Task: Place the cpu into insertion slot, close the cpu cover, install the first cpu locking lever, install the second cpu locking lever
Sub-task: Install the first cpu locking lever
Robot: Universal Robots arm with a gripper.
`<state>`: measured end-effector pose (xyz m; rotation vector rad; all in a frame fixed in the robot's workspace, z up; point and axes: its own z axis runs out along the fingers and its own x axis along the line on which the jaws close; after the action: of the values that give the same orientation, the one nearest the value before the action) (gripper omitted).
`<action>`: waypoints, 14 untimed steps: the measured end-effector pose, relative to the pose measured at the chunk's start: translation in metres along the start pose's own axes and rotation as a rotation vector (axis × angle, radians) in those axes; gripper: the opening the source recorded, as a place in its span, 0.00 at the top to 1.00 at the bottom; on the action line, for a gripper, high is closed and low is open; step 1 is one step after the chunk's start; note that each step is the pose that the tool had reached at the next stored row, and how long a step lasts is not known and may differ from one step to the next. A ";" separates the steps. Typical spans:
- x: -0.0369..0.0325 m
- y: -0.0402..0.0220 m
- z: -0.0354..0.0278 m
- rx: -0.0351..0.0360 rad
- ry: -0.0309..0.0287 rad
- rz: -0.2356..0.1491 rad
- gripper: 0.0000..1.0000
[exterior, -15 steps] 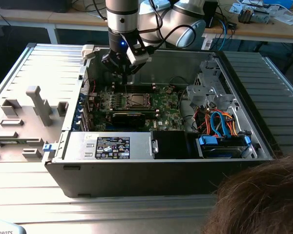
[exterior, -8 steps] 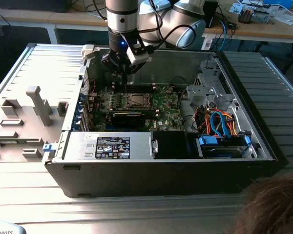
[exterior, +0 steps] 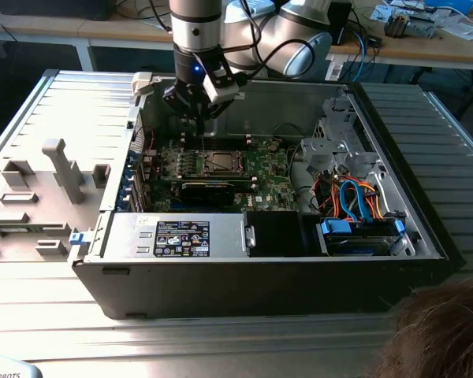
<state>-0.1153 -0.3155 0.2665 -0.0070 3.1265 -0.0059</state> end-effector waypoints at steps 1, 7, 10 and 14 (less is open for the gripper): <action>0.0002 0.0003 0.0000 0.0000 0.0000 0.000 0.89; 0.0014 0.0046 0.0000 0.0000 -0.0001 0.000 0.89; 0.0045 0.0054 -0.0007 0.0000 -0.0008 0.000 0.89; 0.0078 0.0054 -0.0044 0.0000 -0.0030 0.000 0.89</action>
<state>-0.1232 -0.3101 0.2708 -0.0070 3.1235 -0.0059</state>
